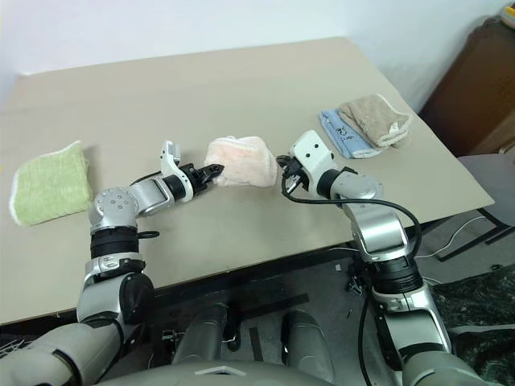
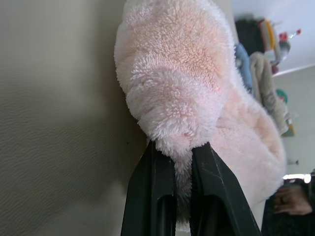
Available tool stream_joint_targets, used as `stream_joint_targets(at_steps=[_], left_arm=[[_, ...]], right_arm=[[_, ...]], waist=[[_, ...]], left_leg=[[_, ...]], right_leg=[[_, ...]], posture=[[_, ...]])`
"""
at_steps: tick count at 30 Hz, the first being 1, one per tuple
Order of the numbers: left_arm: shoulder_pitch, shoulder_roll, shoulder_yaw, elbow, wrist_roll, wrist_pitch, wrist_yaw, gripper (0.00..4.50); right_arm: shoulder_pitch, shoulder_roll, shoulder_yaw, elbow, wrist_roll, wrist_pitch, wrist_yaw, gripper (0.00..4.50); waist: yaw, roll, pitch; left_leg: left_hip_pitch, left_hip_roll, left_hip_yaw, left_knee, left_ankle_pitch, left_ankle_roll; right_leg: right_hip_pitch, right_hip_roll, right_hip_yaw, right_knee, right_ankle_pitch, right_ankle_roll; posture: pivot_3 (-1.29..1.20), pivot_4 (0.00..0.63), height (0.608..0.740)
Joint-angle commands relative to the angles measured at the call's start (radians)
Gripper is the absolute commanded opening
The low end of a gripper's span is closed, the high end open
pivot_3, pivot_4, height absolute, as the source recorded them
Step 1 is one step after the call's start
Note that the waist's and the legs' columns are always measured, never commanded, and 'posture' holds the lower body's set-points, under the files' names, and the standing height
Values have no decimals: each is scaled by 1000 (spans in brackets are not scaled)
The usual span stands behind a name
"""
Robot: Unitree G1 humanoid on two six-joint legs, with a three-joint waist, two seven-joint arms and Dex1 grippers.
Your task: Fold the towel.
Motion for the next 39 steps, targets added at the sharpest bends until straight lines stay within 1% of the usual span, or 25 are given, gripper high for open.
stream_joint_targets(at_steps=[1, 5, 7, 9, 12, 15, 18, 22, 26, 28, 30, 33, 39], left_arm=[[9, -27, 67, -81, -52, -30, 65, 16], [-4, -52, 138, -140, -92, -98, 146, 16], [-28, -62, 200, -166, -128, -172, 205, 16], [-49, -54, 238, -204, -142, -247, 252, 16], [-74, -22, 263, -276, -158, -323, 299, 16], [-102, 9, 327, -353, -172, -462, 374, 16], [-90, 34, 371, -434, -180, -571, 427, 16], [-9, 81, 375, -530, -130, -691, 438, 16], [127, 83, 410, -547, -98, -779, 482, 16], [201, 57, 428, -516, -102, -807, 503, 16], [243, 38, 431, -482, -110, -829, 518, 16], [323, 5, 404, -446, -104, -822, 515, 16], [396, -58, 397, -448, -162, -819, 565, 16]], right_arm=[[-9, -1, -14, -27, 10, -11, -16, 0], [-12, -3, -28, -15, 10, -15, -30, 0], [-15, -6, -38, -8, 12, -16, -36, 0], [-18, -9, -45, -2, 14, -17, -39, 0], [-21, -11, -47, 2, 16, -18, -38, 0], [-26, -11, -44, 11, 18, -23, -33, 0], [-30, -12, -40, 19, 22, -29, -28, 0], [-44, -13, -34, 46, 27, -43, -14, 0], [-67, -11, -22, 83, 28, -69, 2, 0], [-82, -7, -18, 103, 29, -81, 8, 0], [-90, -3, -13, 115, 27, -90, 13, 0], [-99, 0, -7, 125, 27, -100, 20, 0], [-97, 0, -8, 121, 27, -104, 26, 0]], waist=[[-1, 0, 0], [-2, 0, 0], [-3, 0, 0], [-2, 0, 0], [-1, -1, 0], [1, -1, 0], [0, -1, 1], [1, -1, 0], [6, -1, 0], [6, -1, 0], [8, -2, 0], [9, -3, -1], [7, -3, -1]], left_leg=[[0, 0, 0, 0, 0, 0], [0, 0, 0, 0, 0, 0], [0, 0, 0, 0, 0, 0], [0, 0, 0, 0, 0, 0], [0, 1, 0, 0, 0, 0], [0, 1, 0, 0, 0, 0], [0, 1, 1, 0, 0, 0], [0, 1, 1, 0, 0, 1], [1, 2, 1, 1, 0, 1], [2, 2, 1, 1, 0, 0], [1, 3, 1, 1, 0, 0], [1, 3, 1, 2, 0, 0], [1, 2, 2, 0, -1, 1]], right_leg=[[0, 0, 0, 0, 0, 0], [0, 0, 0, 0, 0, 0], [0, 1, 0, 0, 0, 0], [0, 1, 0, 0, 0, 0], [0, 2, 0, 0, 1, 1], [0, 3, -1, 0, 1, 3], [1, 3, 0, 0, 1, 3], [1, 4, 0, -1, 1, 3], [2, 7, 0, 0, 1, 3], [2, 7, 1, 0, 1, 2], [2, 7, 1, -1, 1, 1], [2, 7, 0, -1, 1, 1], [1, 2, 1, -2, 1, 1]], posture=[[0, 150, 740], [0, 150, 740], [0, 150, 740], [0, 150, 740], [0, 150, 740], [0, 150, 740], [0, 150, 740], [0, 150, 740], [0, 150, 740], [0, 150, 740], [0, 150, 740], [0, 150, 740], [0, 150, 740]])
